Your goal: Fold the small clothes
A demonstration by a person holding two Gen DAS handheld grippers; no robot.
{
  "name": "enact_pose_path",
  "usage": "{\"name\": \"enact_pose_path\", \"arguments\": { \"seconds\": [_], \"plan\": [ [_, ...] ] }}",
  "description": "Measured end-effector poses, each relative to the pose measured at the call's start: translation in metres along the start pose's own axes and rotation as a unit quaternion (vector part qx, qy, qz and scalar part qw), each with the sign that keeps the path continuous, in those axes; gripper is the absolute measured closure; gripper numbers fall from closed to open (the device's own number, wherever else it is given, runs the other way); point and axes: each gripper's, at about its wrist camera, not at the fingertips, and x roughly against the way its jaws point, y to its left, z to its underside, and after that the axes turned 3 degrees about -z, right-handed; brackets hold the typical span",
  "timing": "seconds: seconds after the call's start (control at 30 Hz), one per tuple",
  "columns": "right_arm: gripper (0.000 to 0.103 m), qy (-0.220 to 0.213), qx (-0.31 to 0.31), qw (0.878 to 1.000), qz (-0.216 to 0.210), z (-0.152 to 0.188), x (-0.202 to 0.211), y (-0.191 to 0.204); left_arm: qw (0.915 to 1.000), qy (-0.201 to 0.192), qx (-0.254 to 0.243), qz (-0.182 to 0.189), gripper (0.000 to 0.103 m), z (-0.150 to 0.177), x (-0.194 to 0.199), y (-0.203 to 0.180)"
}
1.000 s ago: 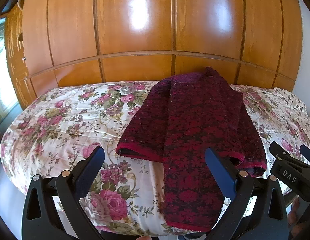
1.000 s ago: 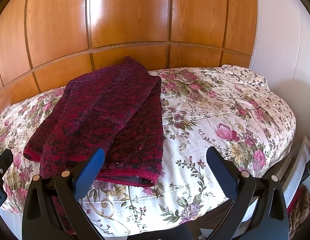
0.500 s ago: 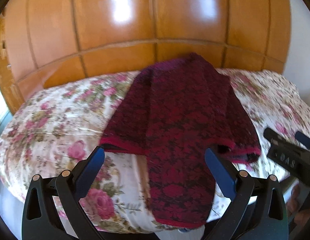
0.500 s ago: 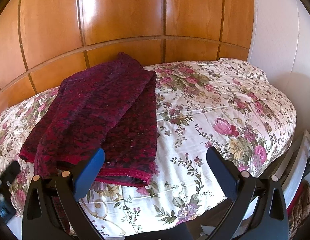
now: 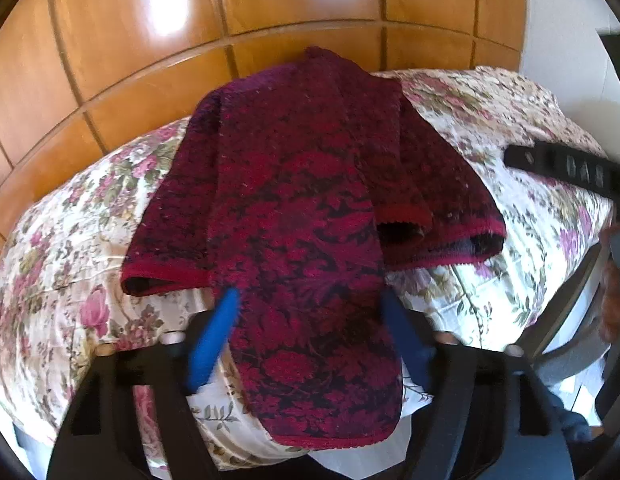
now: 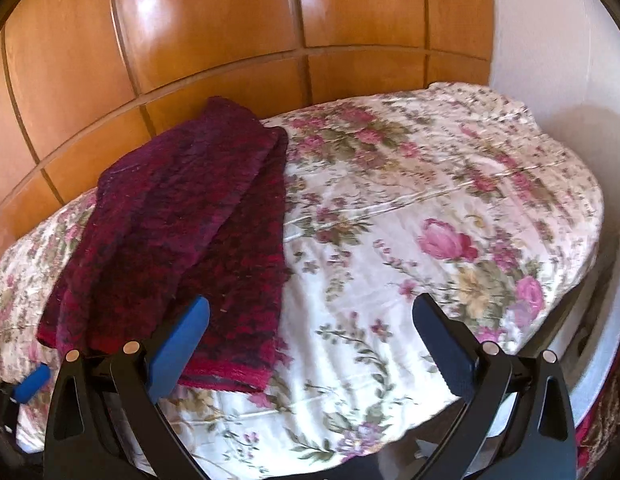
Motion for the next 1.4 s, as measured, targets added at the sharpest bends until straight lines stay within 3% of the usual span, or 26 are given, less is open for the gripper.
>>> {"name": "enact_pose_path", "arguments": {
  "seconds": [0.03, 0.13, 0.27, 0.33, 0.43, 0.5, 0.53, 0.67, 0.77, 0.87, 1.0, 1.1, 1.27, 1.3, 1.4],
  "plan": [
    [0.002, 0.006, -0.002, 1.000, -0.014, -0.002, -0.003, 0.002, 1.0000, 0.007, 0.001, 0.004, 0.071, 0.001, -0.004, 0.001],
    [0.002, 0.031, -0.013, 0.997, -0.075, -0.008, -0.015, 0.012, 0.9981, -0.001, 0.046, 0.040, 0.090, -0.002, 0.002, 0.022],
    [0.009, 0.076, 0.007, 0.986, -0.148, -0.010, -0.034, 0.037, 0.9880, -0.035, 0.120, 0.091, 0.094, -0.015, 0.022, 0.066],
    [0.014, 0.111, 0.017, 0.978, -0.177, -0.007, -0.049, 0.052, 0.9802, -0.062, 0.163, 0.093, 0.096, -0.027, 0.034, 0.101],
    [0.034, 0.152, 0.043, 0.968, -0.197, 0.002, -0.070, 0.077, 0.9675, -0.084, 0.220, 0.092, 0.097, -0.042, 0.039, 0.147],
    [0.051, 0.150, 0.065, 0.968, -0.192, 0.004, -0.073, 0.089, 0.9611, -0.096, 0.246, 0.081, 0.098, -0.051, 0.039, 0.172],
    [0.054, 0.144, 0.078, 0.969, -0.186, 0.003, -0.071, 0.094, 0.9591, -0.102, 0.255, 0.069, 0.098, -0.057, 0.036, 0.184],
    [0.089, 0.128, 0.108, 0.971, -0.168, -0.006, -0.064, 0.097, 0.9556, -0.107, 0.273, 0.031, 0.099, -0.079, 0.019, 0.225],
    [0.091, 0.110, 0.112, 0.973, -0.166, -0.019, -0.053, 0.088, 0.9499, -0.104, 0.295, 0.002, 0.103, -0.096, 0.006, 0.258],
    [0.091, 0.087, 0.118, 0.978, -0.147, -0.033, -0.044, 0.077, 0.9444, -0.092, 0.316, -0.005, 0.103, -0.108, -0.014, 0.283],
    [0.091, 0.067, 0.129, 0.982, -0.118, -0.044, -0.040, 0.062, 0.9483, -0.074, 0.307, -0.033, 0.103, -0.114, -0.037, 0.292],
    [0.092, 0.045, 0.126, 0.987, -0.090, -0.056, -0.037, 0.049, 0.9454, -0.060, 0.317, -0.049, 0.103, -0.116, -0.052, 0.302],
    [0.092, 0.015, 0.102, 0.995, -0.002, -0.076, -0.046, 0.010, 0.9285, -0.010, 0.360, -0.092, 0.103, -0.104, -0.090, 0.337],
    [0.103, 0.012, 0.094, 0.995, 0.018, -0.080, -0.050, 0.000, 0.9266, 0.002, 0.361, -0.105, 0.103, -0.101, -0.099, 0.342],
    [0.103, 0.024, 0.045, 0.997, 0.064, -0.095, -0.070, -0.040, 0.9218, 0.034, 0.364, -0.130, 0.103, -0.092, -0.123, 0.354]
  ]
}}
